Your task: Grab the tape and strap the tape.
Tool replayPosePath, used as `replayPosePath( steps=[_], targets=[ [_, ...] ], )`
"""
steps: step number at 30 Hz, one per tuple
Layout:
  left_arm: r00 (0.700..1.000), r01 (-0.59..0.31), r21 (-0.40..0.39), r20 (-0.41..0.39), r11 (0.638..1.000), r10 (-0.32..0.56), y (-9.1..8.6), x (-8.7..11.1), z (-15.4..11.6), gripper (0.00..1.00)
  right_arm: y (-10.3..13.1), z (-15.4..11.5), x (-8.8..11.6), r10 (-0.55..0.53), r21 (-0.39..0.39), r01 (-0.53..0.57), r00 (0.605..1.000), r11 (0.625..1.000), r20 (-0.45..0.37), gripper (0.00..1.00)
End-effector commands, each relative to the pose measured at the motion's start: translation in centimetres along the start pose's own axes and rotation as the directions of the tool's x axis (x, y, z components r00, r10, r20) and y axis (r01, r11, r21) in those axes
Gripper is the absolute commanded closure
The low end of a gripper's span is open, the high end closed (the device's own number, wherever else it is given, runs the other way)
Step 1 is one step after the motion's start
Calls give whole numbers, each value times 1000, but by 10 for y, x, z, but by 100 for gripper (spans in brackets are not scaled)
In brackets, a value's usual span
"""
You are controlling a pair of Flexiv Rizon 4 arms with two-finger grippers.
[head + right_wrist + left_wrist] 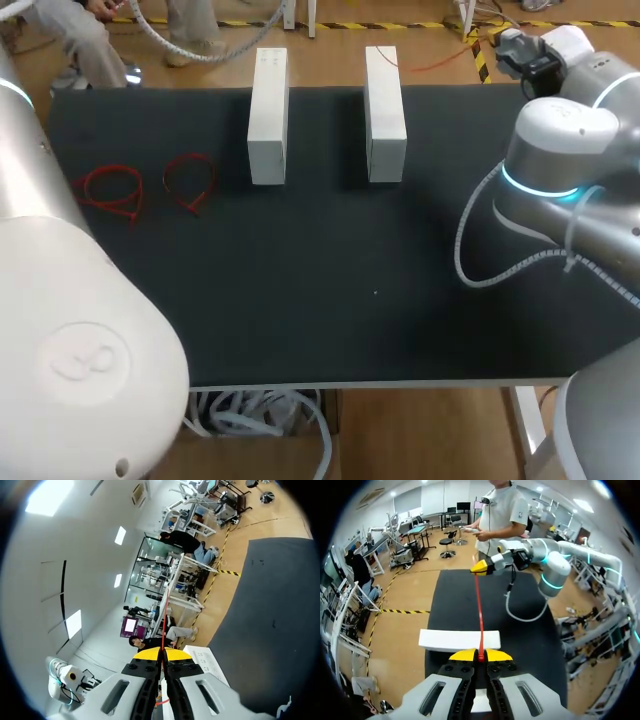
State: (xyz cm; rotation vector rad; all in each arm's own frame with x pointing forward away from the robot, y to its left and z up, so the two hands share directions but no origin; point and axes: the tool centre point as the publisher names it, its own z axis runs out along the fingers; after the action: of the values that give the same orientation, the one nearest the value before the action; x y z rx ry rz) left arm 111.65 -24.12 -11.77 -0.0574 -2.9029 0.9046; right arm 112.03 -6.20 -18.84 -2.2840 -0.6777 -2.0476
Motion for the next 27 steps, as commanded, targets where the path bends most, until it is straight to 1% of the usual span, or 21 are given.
replayPosePath(
  steps=[1, 3, 4, 14, 18, 27],
  targets=[
    [1000, 5, -73, -2, 997, -5, -6, -1, -1, 100, 2, -2, 1, -1, 6, 1, 1000, 1000, 4, 100],
    [1000, 1, -92, 3, 996, -1, -6, -1, -1, 100, 2, -2, 1, 0, 5, 0, 1000, 1000, 4, 100],
    [1000, -4, -98, 19, 995, 6, -7, -1, -2, 100, 3, -2, 1, -3, 5, 3, 1000, 1000, 4, 100],
    [1000, -4, -98, 19, 995, 6, -7, -1, -2, 100, 2, -3, 0, -5, 10, 5, 1000, 1000, 5, 100],
    [998, 14, -138, 63, 990, -5, -9, 1, -4, 100, 1, -3, 0, -8, 11, 8, 1000, 1000, 6, 100],
    [998, 28, -151, 55, 988, -20, -7, 2, -4, 100, 4, -2, 3, -19, 12, 19, 1000, 1000, 3, 100]
  ],
)
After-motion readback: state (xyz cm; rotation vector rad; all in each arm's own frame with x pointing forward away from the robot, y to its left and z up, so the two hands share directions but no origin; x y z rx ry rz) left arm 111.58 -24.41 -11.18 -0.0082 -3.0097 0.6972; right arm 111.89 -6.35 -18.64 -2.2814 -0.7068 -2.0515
